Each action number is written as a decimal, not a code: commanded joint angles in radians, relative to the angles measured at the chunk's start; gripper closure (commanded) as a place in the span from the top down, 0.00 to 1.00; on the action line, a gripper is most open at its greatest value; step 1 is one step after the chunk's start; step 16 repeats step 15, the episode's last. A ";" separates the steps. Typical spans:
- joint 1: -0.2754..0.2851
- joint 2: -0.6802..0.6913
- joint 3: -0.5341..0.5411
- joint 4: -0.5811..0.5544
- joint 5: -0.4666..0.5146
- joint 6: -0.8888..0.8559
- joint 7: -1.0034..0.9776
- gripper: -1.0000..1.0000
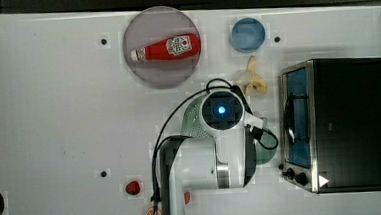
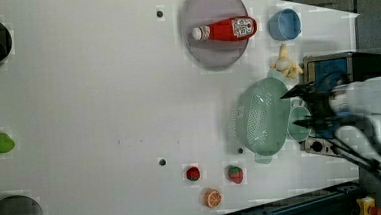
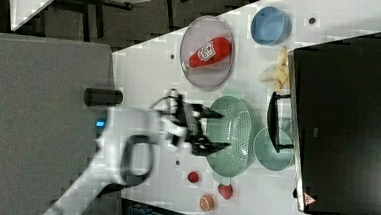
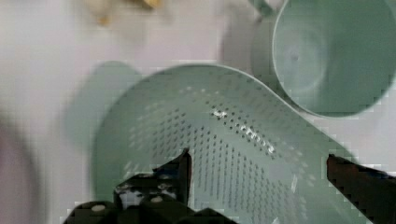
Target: Drag strainer left to right.
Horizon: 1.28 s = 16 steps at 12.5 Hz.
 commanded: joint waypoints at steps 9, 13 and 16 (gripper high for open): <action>0.006 -0.353 0.050 0.393 0.105 -0.691 -0.462 1.00; 0.006 -0.362 0.045 0.442 0.105 -0.734 -0.462 1.00; 0.006 -0.365 0.046 0.443 0.105 -0.735 -0.462 1.00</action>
